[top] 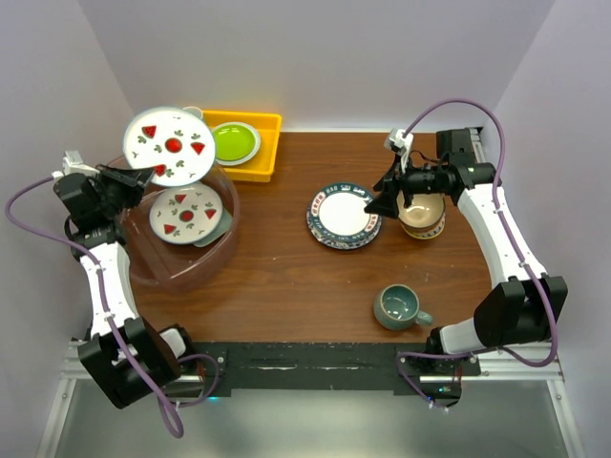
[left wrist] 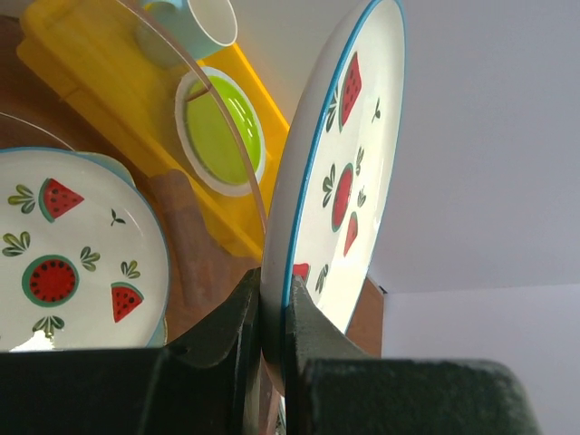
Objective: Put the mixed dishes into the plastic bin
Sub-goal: Place the plate in the plastic bin, then pick up the plate at the center of the board.
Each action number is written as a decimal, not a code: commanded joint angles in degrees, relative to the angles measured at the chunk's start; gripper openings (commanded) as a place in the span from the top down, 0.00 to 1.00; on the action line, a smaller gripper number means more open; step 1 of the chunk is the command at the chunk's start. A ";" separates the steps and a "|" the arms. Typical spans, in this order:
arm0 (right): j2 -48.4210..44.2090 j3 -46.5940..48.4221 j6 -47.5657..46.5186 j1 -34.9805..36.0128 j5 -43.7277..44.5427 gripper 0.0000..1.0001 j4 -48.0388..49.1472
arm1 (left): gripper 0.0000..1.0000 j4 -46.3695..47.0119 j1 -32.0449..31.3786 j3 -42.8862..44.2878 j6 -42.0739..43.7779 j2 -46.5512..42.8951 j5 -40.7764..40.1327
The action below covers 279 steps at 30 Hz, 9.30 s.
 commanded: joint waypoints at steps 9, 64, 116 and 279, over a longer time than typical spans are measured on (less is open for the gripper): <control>0.84 0.12 -0.68 -0.27 -1.43 0.19 0.85 | 1.00 10.06 1.68 0.29 -1.71 -0.84 2.79; 0.14 -1.90 -1.03 -0.27 -1.43 0.18 1.37 | 1.00 -0.65 4.67 -6.75 3.82 0.92 -3.18; -0.47 -2.25 -0.42 -0.27 -0.47 0.18 1.73 | 0.06 -19.90 4.58 0.28 15.07 7.42 -9.95; 20.79 -14.28 -6.83 30.67 58.07 0.37 29.58 | 0.00 -16.30 -35.14 8.28 34.41 -9.10 -20.06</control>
